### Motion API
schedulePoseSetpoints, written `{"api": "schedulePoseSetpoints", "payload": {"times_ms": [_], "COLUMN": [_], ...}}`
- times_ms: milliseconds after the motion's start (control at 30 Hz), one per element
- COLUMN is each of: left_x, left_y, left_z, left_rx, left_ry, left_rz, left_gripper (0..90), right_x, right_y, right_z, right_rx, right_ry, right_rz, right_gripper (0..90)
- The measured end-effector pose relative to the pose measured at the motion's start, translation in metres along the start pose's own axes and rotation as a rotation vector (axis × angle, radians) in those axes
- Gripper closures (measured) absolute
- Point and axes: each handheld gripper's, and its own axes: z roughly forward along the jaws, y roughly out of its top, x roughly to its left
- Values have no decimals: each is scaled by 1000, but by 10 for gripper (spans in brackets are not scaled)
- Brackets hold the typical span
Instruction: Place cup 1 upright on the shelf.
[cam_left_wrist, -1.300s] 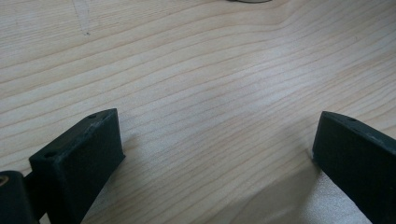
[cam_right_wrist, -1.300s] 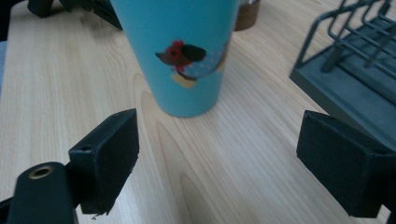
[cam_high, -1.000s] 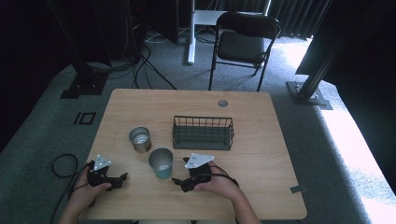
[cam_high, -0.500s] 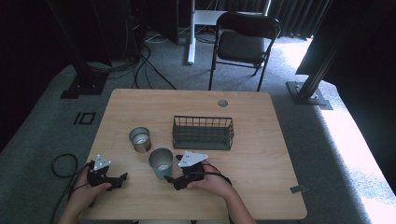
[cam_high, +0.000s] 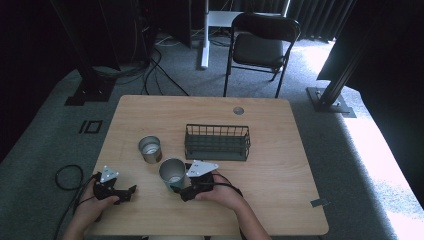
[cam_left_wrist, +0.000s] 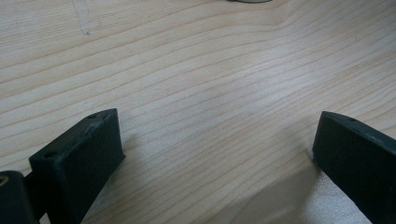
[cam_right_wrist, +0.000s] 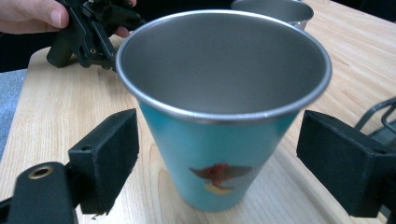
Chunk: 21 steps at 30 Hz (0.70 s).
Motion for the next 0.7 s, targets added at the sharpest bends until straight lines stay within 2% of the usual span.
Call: {"api": "schedulePoseSetpoints", "payload": {"times_ms": [633, 700], "left_x": [0, 0], "left_y": [0, 0], "left_z": [0, 0], "left_rx": [0, 0], "left_ry": [0, 0], "left_rz": [0, 0], "left_gripper": [25, 25], "right_x": [1, 2], "right_y": [8, 8], "right_z": [18, 19], "right_rx": [-54, -58], "right_ry": [15, 15], "right_rz": [16, 6], "right_gripper": [123, 123]}}
